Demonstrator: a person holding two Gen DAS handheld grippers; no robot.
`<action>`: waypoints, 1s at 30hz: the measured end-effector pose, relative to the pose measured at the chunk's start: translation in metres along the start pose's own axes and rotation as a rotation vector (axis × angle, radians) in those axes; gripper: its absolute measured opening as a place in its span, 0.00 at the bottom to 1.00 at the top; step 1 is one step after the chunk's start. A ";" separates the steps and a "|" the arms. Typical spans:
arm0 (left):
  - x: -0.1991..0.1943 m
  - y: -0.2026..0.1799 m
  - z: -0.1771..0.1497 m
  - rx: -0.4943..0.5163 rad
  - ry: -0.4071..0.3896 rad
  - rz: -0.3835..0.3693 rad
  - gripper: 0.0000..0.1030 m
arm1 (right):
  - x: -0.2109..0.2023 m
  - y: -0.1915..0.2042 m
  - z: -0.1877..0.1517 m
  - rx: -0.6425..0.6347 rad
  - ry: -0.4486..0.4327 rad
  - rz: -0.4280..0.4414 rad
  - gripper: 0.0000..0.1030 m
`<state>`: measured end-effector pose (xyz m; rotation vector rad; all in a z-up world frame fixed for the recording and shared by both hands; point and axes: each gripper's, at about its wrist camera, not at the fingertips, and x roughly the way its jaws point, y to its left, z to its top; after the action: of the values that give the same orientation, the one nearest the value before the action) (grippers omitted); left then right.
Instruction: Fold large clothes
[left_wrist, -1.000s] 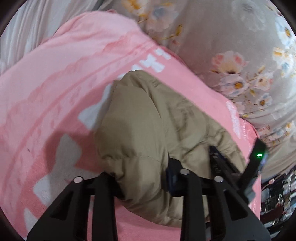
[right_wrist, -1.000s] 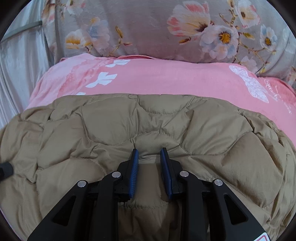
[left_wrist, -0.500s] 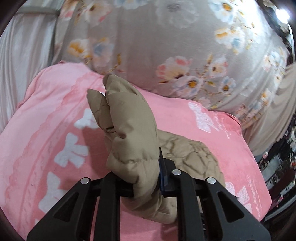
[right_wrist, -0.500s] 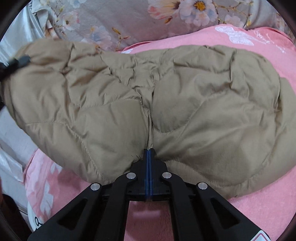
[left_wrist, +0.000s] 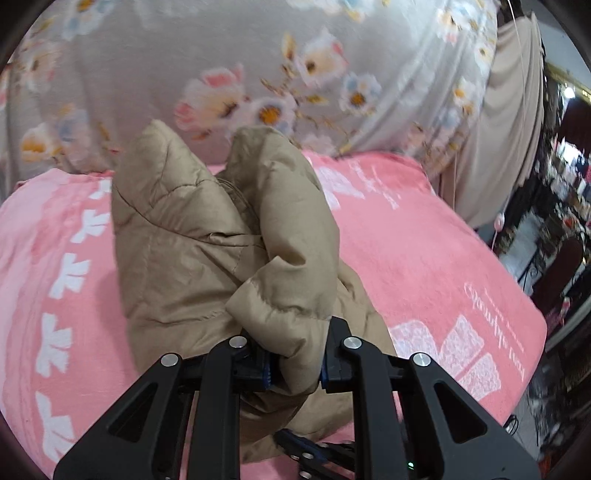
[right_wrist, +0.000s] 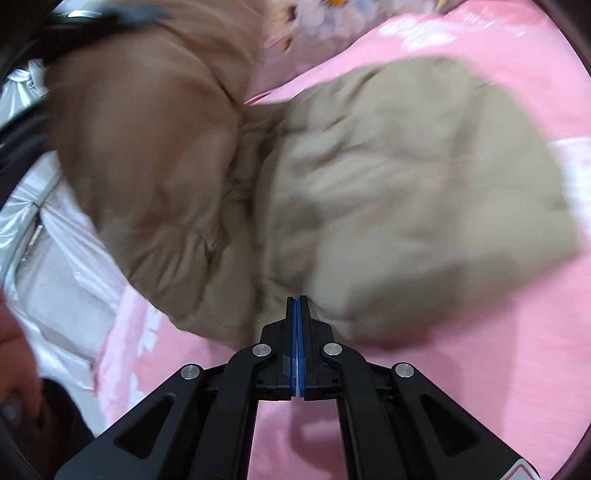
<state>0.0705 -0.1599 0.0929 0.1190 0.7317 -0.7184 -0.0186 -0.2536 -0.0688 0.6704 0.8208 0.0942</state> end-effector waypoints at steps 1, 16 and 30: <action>0.013 -0.006 -0.002 0.007 0.028 -0.004 0.16 | -0.012 -0.007 -0.001 -0.001 -0.014 -0.047 0.00; 0.081 -0.060 -0.046 0.052 0.178 -0.029 0.32 | -0.127 -0.065 0.053 0.016 -0.222 -0.318 0.11; -0.057 0.090 0.005 -0.341 -0.107 0.294 0.71 | -0.071 0.041 0.224 -0.086 -0.145 0.009 0.68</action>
<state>0.1017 -0.0615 0.1208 -0.1206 0.7056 -0.3113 0.0969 -0.3595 0.1109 0.5924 0.6710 0.0877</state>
